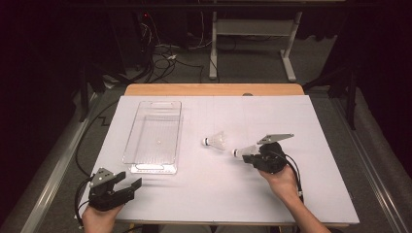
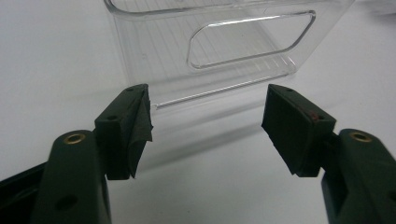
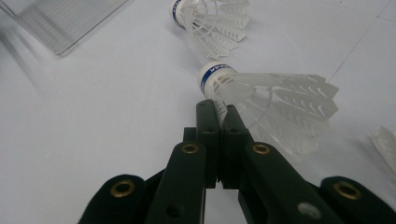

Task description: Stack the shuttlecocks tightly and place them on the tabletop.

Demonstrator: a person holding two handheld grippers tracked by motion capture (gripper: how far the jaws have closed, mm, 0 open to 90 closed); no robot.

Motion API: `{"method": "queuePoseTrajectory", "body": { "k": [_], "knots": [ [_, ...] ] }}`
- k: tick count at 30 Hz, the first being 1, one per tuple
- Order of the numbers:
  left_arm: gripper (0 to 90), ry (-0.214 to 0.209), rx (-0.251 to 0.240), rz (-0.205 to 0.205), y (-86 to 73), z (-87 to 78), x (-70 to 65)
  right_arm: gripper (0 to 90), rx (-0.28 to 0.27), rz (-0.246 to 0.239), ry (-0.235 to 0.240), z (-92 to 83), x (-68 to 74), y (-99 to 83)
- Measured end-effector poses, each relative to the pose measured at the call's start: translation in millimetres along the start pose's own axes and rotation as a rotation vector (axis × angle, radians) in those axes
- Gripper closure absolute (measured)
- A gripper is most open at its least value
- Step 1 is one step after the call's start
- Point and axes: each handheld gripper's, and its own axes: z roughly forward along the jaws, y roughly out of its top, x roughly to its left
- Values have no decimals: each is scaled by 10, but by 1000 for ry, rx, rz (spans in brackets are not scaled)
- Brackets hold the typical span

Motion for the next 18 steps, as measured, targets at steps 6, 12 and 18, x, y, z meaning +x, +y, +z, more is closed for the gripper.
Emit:
{"method": "queuePoseTrajectory", "body": {
  "k": [6,12,18],
  "knots": [
    [336,-4,-1,7,-3,-2,0,898,2,12,4,39,-36,54],
    [336,-3,0,4,-2,0,2,898,6,20,4,91,-66,99],
    [336,-3,-2,5,-4,-3,0,898,10,22,5,111,-85,135]
  ]
}}
